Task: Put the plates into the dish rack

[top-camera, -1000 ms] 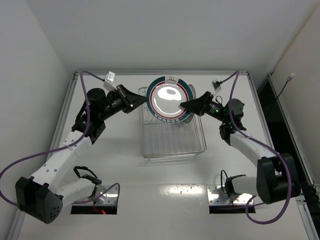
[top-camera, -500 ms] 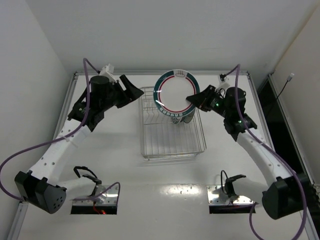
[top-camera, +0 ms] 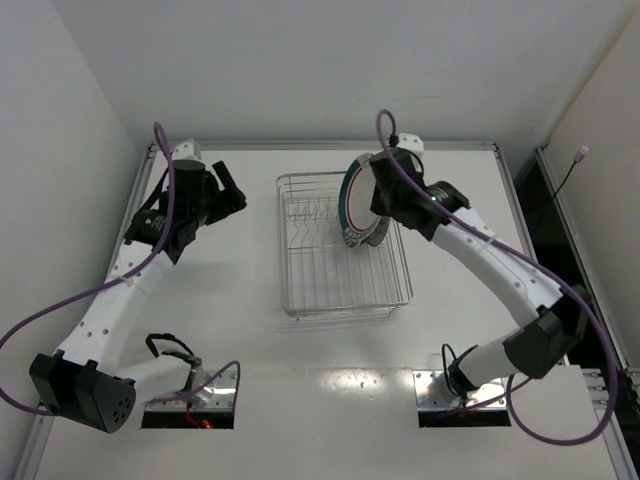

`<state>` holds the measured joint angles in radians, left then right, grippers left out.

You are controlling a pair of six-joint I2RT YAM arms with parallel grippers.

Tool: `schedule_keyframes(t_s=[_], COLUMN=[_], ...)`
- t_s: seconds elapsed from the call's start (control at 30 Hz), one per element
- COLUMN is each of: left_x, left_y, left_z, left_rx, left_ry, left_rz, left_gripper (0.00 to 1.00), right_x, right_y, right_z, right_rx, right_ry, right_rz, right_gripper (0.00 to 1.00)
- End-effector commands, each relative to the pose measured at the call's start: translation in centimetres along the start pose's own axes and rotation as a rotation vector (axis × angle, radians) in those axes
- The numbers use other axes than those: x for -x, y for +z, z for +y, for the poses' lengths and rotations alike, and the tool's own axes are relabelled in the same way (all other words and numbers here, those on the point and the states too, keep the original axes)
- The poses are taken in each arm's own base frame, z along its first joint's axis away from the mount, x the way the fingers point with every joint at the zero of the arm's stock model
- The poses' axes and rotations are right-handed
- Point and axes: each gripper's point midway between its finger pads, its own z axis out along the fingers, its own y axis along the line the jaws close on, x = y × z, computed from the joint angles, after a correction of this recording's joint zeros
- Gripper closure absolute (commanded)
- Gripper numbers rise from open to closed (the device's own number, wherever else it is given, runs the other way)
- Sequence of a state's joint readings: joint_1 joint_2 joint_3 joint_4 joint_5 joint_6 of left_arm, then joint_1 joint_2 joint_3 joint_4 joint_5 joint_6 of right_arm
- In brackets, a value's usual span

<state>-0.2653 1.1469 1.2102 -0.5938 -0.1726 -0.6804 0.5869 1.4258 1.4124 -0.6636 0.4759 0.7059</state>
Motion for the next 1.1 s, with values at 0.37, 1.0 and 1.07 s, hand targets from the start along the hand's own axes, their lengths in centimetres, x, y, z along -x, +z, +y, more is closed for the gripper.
schedule_keyframes(t_s=[0.37, 1.0, 1.07], left_x=[-2.4, -4.5, -4.6], left_y=[1.8, 2.8, 2.8], left_z=[6.9, 8.5, 8.3], left_rx=[0.157, 0.143, 0.132], left_ry=[0.109, 0.160, 0.160], left_rz=[-0.009, -0.003, 0.003], left_gripper=[0.28, 0.27, 0.27], right_x=[0.7, -4.5, -4.9], right_y=[1.7, 7.4, 7.6], right_z=[1.8, 6.7, 6.8], right_rx=[-0.272, -0.105, -0.089], right_ry=[-0.208, -0.262, -0.271], right_rz=[-0.066, 0.065, 0.075], right_gripper=[1.00, 0.93, 0.90])
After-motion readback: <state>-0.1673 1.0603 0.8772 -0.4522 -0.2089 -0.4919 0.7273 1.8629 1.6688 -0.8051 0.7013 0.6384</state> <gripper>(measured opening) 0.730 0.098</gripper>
